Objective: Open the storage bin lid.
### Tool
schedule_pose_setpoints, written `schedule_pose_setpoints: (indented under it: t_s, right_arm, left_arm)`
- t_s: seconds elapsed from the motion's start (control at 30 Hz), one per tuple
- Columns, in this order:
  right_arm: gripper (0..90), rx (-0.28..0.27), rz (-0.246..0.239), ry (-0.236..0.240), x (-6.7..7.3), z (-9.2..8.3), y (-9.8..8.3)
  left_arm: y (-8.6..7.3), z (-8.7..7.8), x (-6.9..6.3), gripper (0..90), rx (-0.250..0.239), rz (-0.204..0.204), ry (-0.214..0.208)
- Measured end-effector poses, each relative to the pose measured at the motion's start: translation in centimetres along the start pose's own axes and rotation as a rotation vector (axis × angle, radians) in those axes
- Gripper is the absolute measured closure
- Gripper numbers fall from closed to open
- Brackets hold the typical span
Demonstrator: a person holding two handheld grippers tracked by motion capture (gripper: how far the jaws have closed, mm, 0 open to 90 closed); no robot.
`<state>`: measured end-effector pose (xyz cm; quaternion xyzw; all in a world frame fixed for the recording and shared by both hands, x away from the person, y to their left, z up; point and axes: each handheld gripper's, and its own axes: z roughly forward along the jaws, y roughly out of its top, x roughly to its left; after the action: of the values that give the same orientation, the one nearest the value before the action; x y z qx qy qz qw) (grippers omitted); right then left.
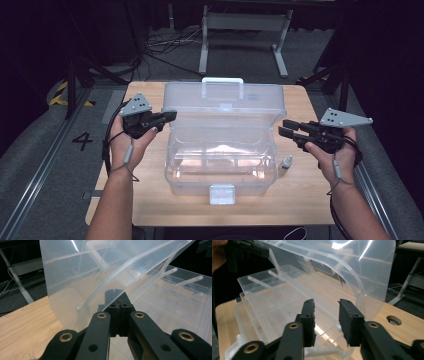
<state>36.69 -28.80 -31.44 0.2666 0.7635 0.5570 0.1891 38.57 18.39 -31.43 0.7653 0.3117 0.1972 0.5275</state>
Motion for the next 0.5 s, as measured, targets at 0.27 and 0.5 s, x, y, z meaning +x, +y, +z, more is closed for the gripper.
schedule_pose_setpoints:
  t_s: [0.27, 0.5]
  right_arm:
    - [51.1, -0.008, 0.004, -0.153, 0.2, -0.5, 0.2]
    - [45.3, -0.006, 0.012, -0.223, -0.1, 0.7, 0.3]
  left_arm:
    - [0.0, 0.1, 0.1, 89.5, -0.006, -0.004, -0.003]
    - [0.0, 0.0, 0.0, 89.5, -0.005, -0.005, -0.006]
